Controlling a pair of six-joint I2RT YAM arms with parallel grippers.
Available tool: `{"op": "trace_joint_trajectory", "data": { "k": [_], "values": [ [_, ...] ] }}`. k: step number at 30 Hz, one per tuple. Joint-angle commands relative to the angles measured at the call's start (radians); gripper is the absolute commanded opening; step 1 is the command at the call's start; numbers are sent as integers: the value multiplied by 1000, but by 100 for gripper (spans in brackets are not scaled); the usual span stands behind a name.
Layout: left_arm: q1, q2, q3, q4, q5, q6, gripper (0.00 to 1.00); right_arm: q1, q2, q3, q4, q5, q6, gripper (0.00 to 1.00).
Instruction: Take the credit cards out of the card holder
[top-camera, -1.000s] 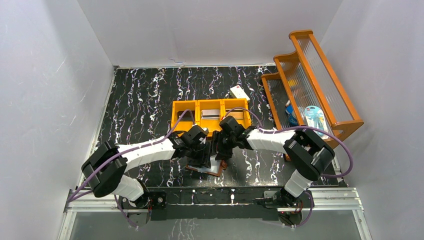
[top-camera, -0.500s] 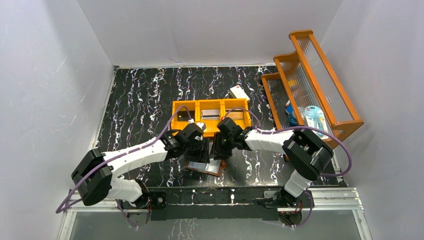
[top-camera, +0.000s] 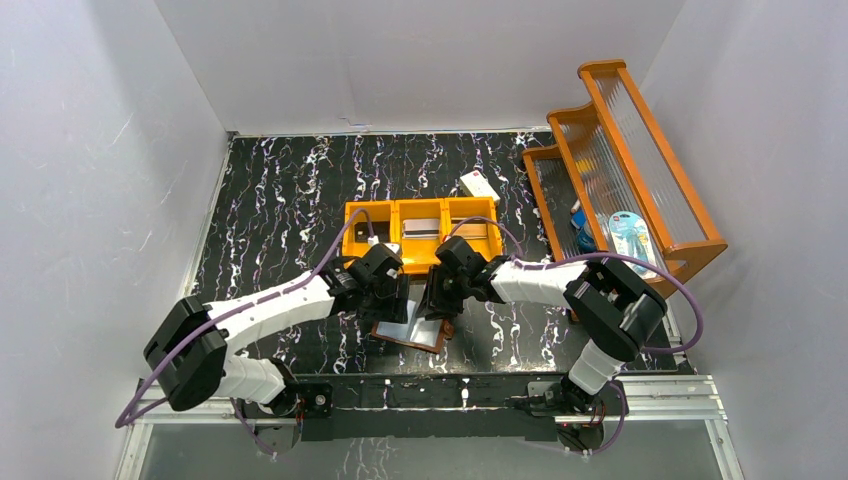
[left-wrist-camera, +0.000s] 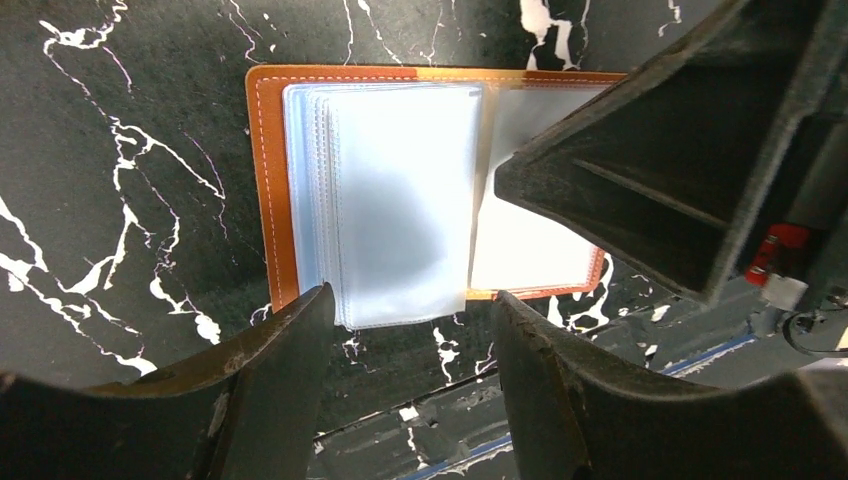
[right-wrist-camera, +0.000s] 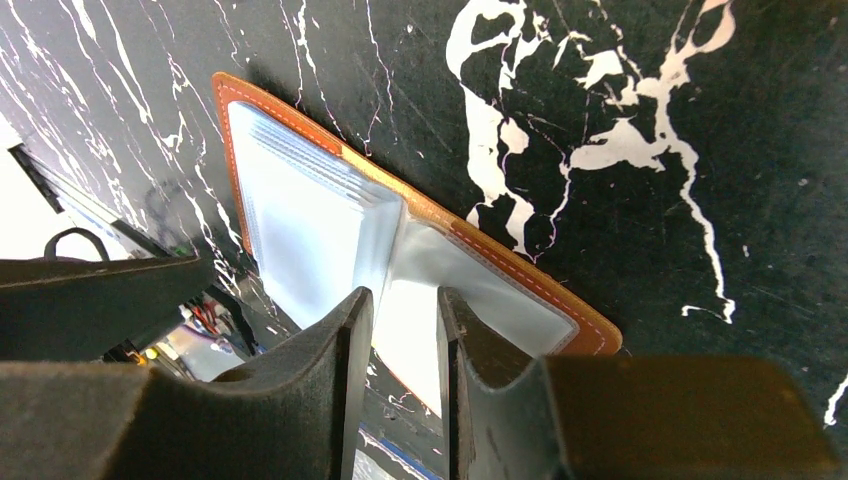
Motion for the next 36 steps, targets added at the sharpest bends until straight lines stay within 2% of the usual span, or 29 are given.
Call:
{"op": "trace_joint_trajectory", "data": {
  "k": [1, 13, 27, 30, 36],
  "values": [
    [6, 34, -19, 14, 30, 17, 58, 10, 41, -43, -52, 63, -11, 39],
    [7, 101, -36, 75, 123, 12, 55, 6, 33, -43, -40, 40, -10, 40],
    [6, 113, -96, 179, 228, -9, 51, 5, 9, -24, 9, -8, 11, 57],
    [6, 104, -97, 185, 230, -5, 51, 5, 40, 16, -82, 49, 0, 56],
    [6, 67, -95, 174, 212, 0, 51, 11, 67, 52, -206, 152, -25, 44]
  ]
}}
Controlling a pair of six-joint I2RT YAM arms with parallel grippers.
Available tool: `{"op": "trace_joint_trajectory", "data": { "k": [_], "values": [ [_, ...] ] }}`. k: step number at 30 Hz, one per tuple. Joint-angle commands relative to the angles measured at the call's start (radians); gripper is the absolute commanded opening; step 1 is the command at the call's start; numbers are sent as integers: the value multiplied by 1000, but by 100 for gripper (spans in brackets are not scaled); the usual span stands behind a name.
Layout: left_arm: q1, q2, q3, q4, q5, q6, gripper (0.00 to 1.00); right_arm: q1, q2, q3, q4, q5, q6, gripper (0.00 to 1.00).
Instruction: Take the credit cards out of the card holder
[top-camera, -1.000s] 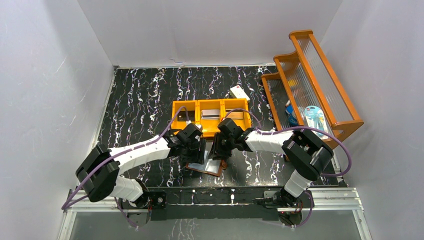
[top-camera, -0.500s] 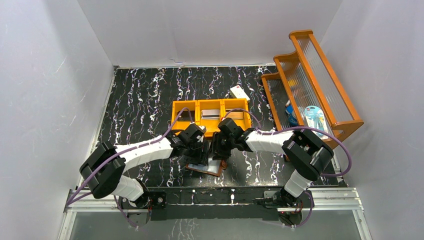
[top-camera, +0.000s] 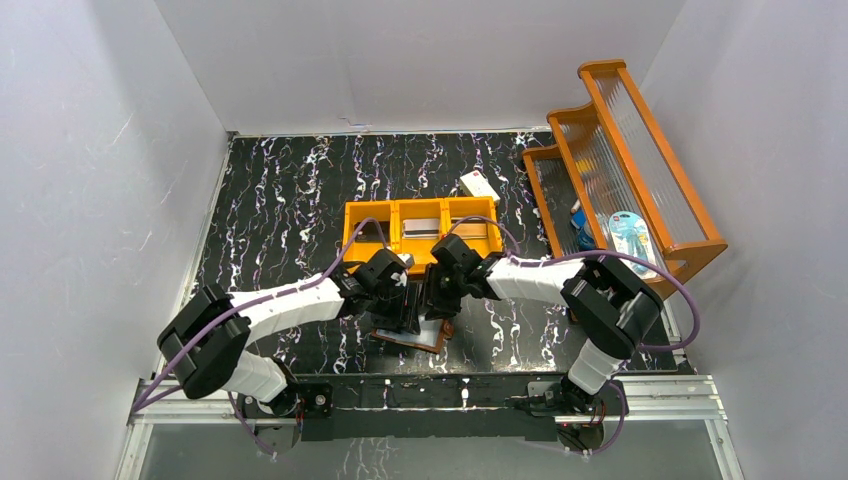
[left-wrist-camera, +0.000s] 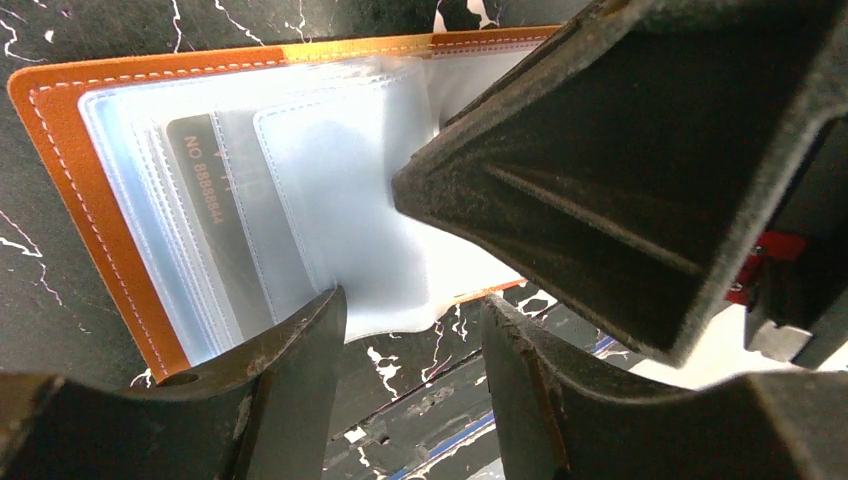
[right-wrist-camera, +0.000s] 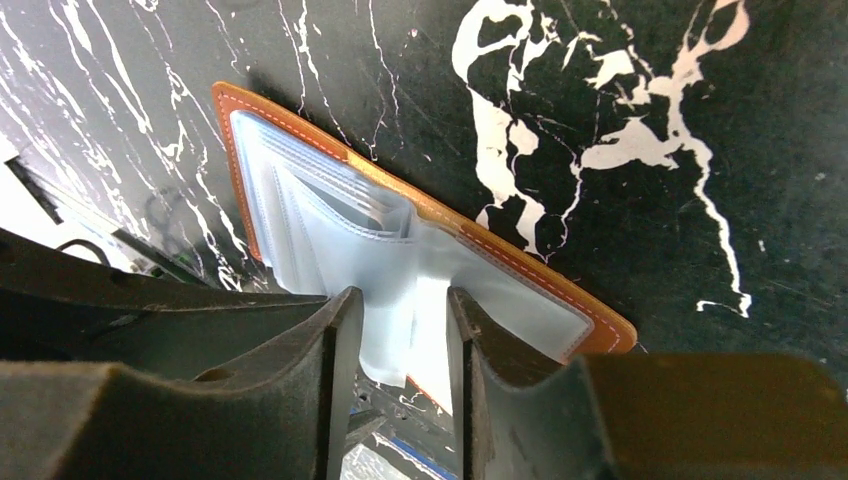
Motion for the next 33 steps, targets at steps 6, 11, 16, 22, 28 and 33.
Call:
{"op": "trace_joint_trajectory", "data": {
  "k": [6, 11, 16, 22, 28, 33],
  "values": [
    [-2, -99, 11, -84, -85, 23, 54, 7, 40, -20, -142, 151, -57, 36],
    [0, -142, 56, -156, -174, 44, 60, 7, 48, -42, -116, 137, -45, 35],
    [18, -135, 54, -179, -180, 59, 63, 7, 57, -49, -104, 129, -42, 35],
    [18, -94, 18, -133, -143, 50, 64, 6, 56, -53, -99, 124, -40, 34],
    [19, -47, 4, -82, -75, 47, 63, 6, 51, -53, -91, 114, -41, 35],
    [20, 2, -13, -50, -34, 38, 62, 7, 44, -55, -75, 98, -37, 36]
  ]
}}
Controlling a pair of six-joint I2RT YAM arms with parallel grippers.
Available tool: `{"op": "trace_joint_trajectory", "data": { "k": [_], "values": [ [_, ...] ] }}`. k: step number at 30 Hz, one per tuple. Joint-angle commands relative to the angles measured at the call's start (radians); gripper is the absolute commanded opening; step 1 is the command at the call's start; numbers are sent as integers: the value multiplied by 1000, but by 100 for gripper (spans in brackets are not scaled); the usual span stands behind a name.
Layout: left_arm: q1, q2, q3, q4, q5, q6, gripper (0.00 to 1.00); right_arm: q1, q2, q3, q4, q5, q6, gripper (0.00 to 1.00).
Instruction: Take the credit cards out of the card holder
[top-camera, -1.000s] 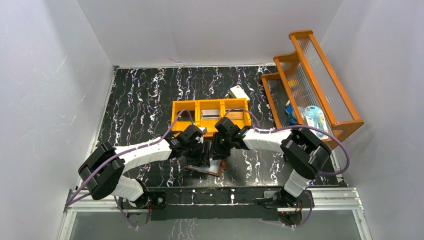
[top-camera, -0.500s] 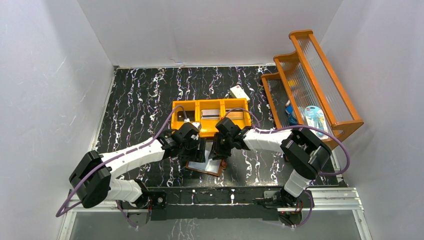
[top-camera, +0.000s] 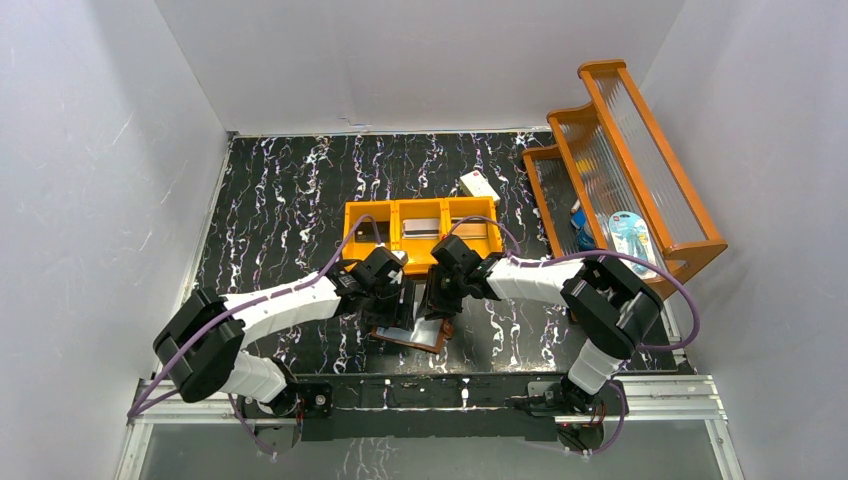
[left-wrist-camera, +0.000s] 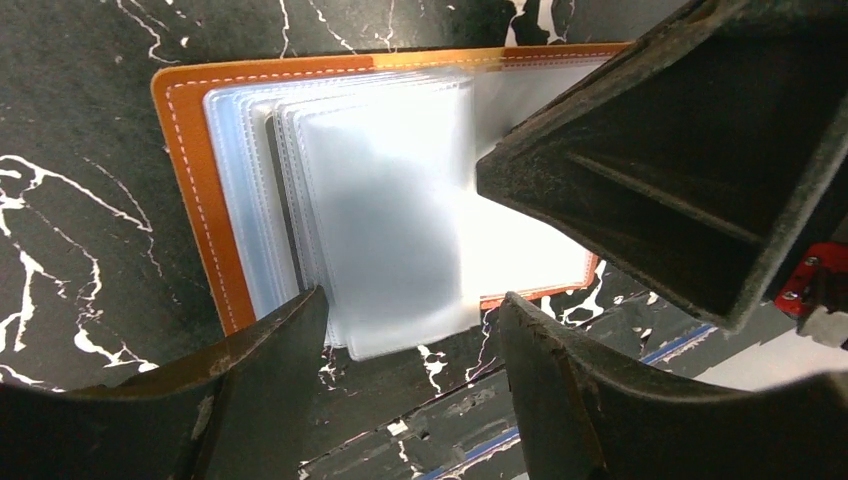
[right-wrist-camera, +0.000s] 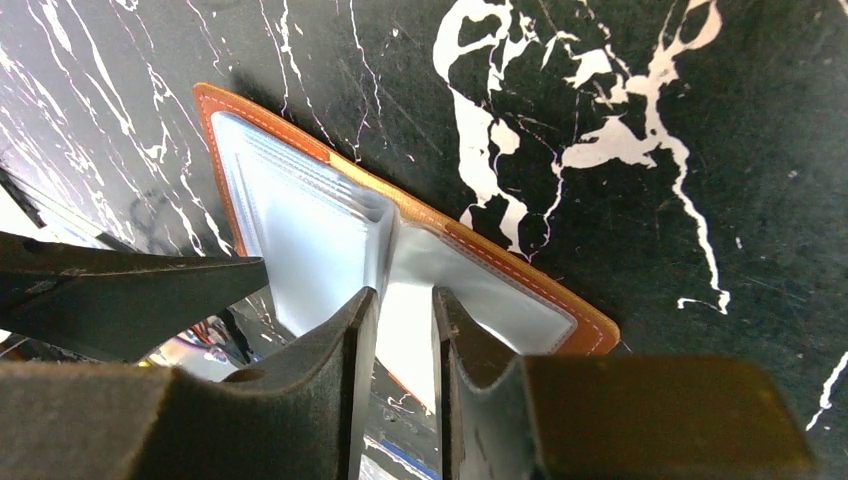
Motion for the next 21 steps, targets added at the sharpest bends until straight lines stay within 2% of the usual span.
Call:
{"op": "trace_joint_trajectory", "data": {
  "k": [1, 4, 12, 21],
  "values": [
    [4, 34, -28, 31, 63, -3, 62, 2, 39, -59, -50, 73, -20, 37],
    [4, 41, -39, 68, 103, -13, 61, 1, 25, -64, -19, 48, -19, 40],
    [4, 43, -57, 118, 161, -19, 59, 2, -2, -66, 58, -16, -4, 57],
    [4, 41, -67, 152, 205, -16, 58, 5, 55, -17, -70, 64, -13, 58]
  ]
}}
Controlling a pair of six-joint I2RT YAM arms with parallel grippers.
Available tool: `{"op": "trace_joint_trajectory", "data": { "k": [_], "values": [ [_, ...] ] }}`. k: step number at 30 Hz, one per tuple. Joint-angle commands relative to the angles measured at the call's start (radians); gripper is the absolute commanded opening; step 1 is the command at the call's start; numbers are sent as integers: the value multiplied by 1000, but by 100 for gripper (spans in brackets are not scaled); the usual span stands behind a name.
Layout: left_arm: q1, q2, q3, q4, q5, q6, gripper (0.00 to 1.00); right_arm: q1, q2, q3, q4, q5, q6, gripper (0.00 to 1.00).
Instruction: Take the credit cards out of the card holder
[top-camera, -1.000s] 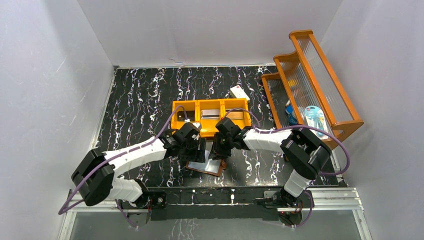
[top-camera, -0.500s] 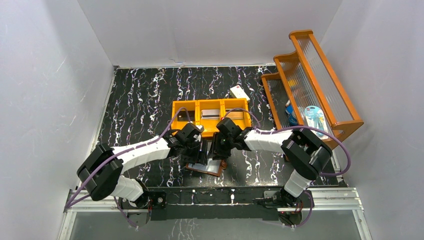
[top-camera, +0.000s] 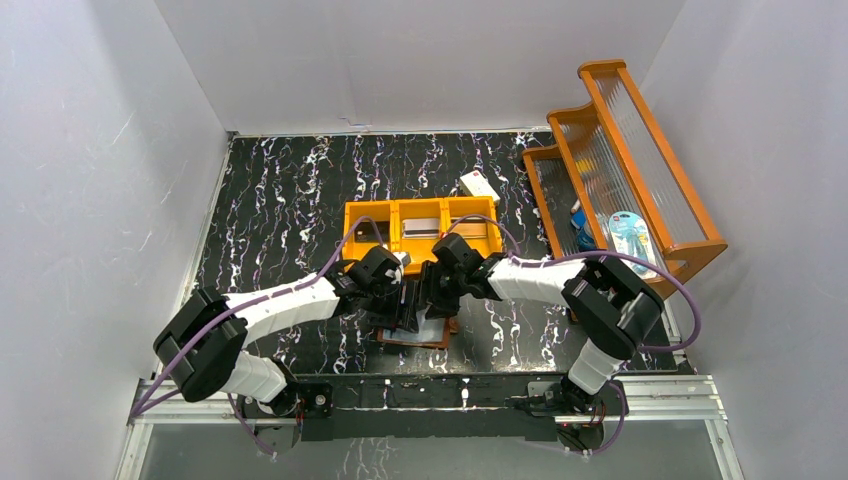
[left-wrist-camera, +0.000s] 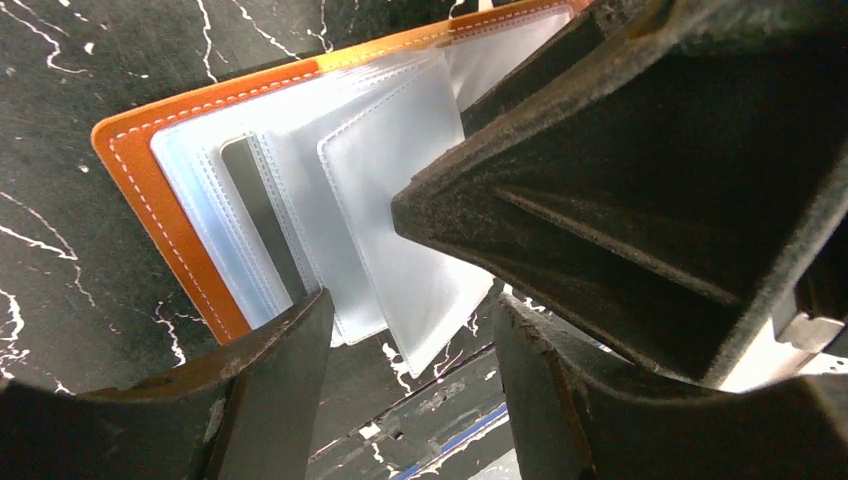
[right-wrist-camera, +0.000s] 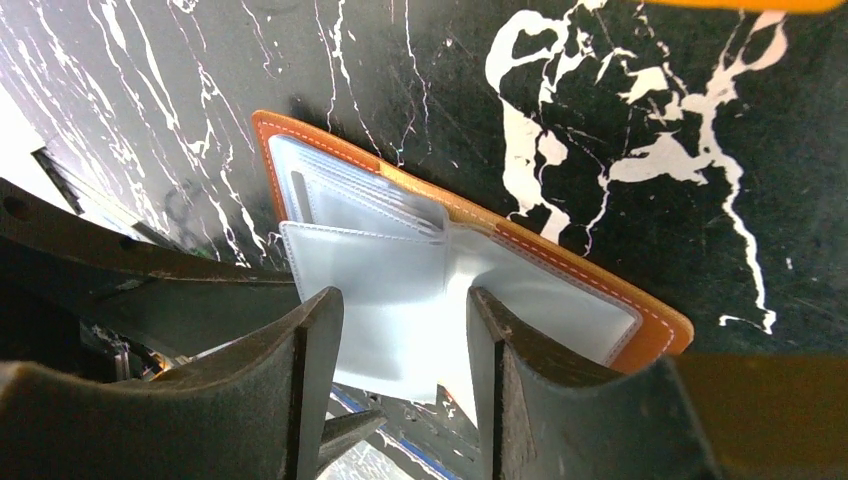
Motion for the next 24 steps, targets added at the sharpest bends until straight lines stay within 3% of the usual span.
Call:
{"op": "trace_joint_trajectory", "data": {
  "k": [1, 14, 24],
  "values": [
    [-18, 31, -36, 69, 85, -10, 58, 12, 64, 5, -158, 123, -33, 58],
    [-17, -18, -19, 25, 13, -16, 60, 35, 116, -9, -263, 239, -95, 35],
    [-16, -131, -49, -29, -120, -59, 62, 31, 103, -115, -124, 170, -32, 20]
  ]
}}
